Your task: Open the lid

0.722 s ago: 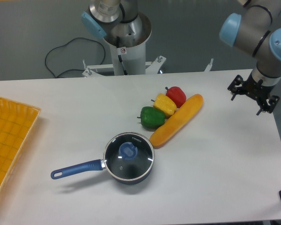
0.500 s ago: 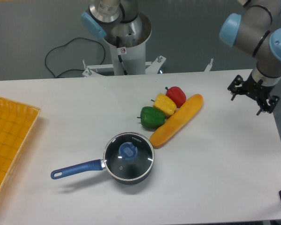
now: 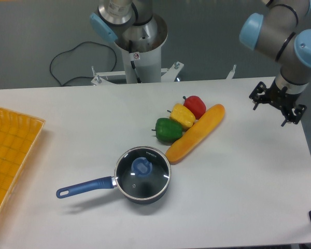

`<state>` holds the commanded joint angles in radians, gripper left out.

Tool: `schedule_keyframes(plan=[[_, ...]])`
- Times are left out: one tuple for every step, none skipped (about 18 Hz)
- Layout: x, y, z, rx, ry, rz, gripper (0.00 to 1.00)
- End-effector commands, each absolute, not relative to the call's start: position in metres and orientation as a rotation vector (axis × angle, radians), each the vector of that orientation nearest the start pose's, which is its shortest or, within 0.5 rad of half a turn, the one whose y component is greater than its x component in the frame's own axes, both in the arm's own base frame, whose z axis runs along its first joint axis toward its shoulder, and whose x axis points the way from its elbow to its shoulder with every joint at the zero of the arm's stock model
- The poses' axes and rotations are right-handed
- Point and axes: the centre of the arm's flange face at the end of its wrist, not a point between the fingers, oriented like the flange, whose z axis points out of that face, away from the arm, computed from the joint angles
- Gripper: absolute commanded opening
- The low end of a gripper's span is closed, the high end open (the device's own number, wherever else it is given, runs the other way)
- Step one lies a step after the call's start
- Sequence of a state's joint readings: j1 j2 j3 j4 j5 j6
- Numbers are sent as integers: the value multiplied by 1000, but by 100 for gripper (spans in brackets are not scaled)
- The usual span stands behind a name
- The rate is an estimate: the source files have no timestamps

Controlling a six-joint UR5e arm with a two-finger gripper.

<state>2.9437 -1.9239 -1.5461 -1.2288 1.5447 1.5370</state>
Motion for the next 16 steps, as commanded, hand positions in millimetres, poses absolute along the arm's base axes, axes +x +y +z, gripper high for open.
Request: schedule_keyframes(plan=[[-575,253,338,-3104,249,31,100],[-570,253,335,-3106,253,31,100],[-565,252,330,-3110,254,18,100],[-562,252,333,-3112,251,25,100],[-562,251,335,-3114,218,32,100],[-561,252,338,-3118,161,37,100],[-560,253,336,-3121,94,27,100],[-554,259,333,-3119,25,15,100],[-549,266,336,-3111,-28,21,100],[-546,270,339,-3108,-66,26,100],[-542,279,339,-3105,-76,27,100],[-537,286,339,-3105,-76,26,100],[-533,292,338,-3105,-66,26,100],[-528,296,341,-3098,-52,32,100],[-519,303,342,-3083,-39,18,100],[-510,310,344,-3053,-56,4,100]])
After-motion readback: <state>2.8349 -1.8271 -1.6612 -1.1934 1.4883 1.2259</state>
